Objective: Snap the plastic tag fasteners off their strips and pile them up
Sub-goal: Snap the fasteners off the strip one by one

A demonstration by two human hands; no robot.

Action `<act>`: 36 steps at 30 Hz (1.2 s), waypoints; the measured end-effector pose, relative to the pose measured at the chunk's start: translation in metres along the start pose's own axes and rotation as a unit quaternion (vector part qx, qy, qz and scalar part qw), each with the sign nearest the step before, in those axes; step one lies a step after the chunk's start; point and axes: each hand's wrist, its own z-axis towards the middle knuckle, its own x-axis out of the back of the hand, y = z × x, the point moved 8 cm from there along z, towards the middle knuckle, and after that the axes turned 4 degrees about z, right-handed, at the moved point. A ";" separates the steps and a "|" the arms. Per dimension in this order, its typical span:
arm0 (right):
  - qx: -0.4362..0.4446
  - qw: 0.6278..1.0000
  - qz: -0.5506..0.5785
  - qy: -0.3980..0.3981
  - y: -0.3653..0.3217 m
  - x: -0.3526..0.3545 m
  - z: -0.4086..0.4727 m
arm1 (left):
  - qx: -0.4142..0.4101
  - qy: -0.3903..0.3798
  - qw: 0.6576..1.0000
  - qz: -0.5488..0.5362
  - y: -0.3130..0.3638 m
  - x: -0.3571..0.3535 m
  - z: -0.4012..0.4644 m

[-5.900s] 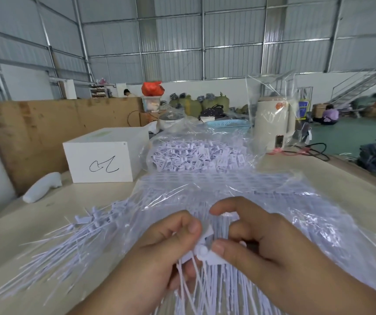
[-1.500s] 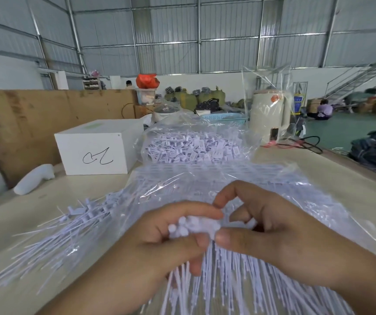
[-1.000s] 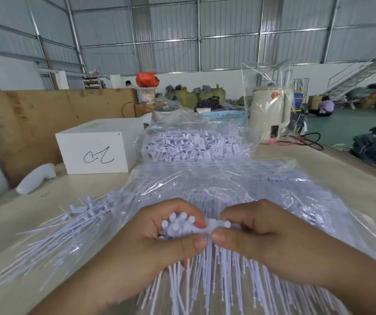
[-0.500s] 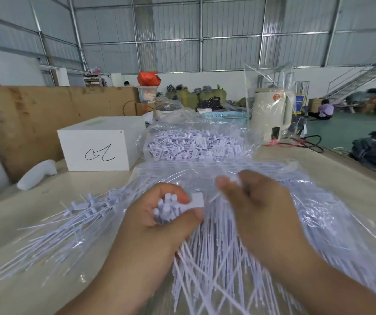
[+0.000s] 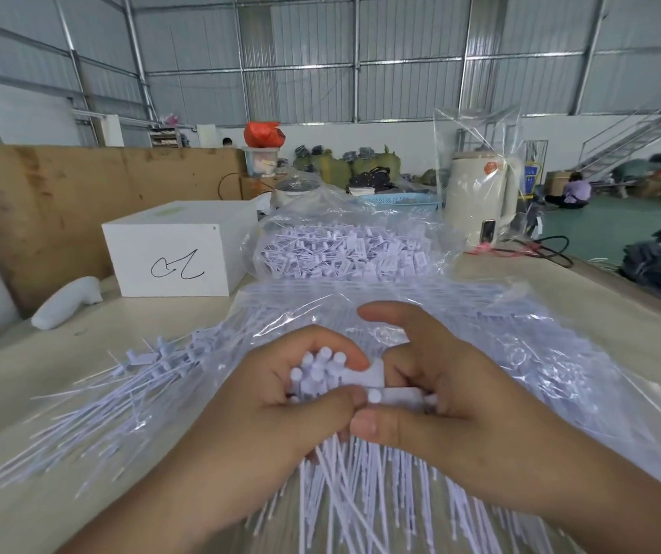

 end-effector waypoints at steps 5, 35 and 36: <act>0.030 0.998 0.034 0.037 -0.009 0.009 0.000 | 0.002 -0.065 0.997 -0.035 0.001 -0.005 -0.001; -0.029 0.982 -0.170 0.072 -0.003 0.014 -0.006 | 0.011 -0.125 0.991 -0.041 -0.017 -0.002 0.004; -0.024 0.983 -0.161 0.082 -0.003 0.013 -0.006 | 0.008 -0.116 0.993 -0.038 -0.017 -0.001 0.004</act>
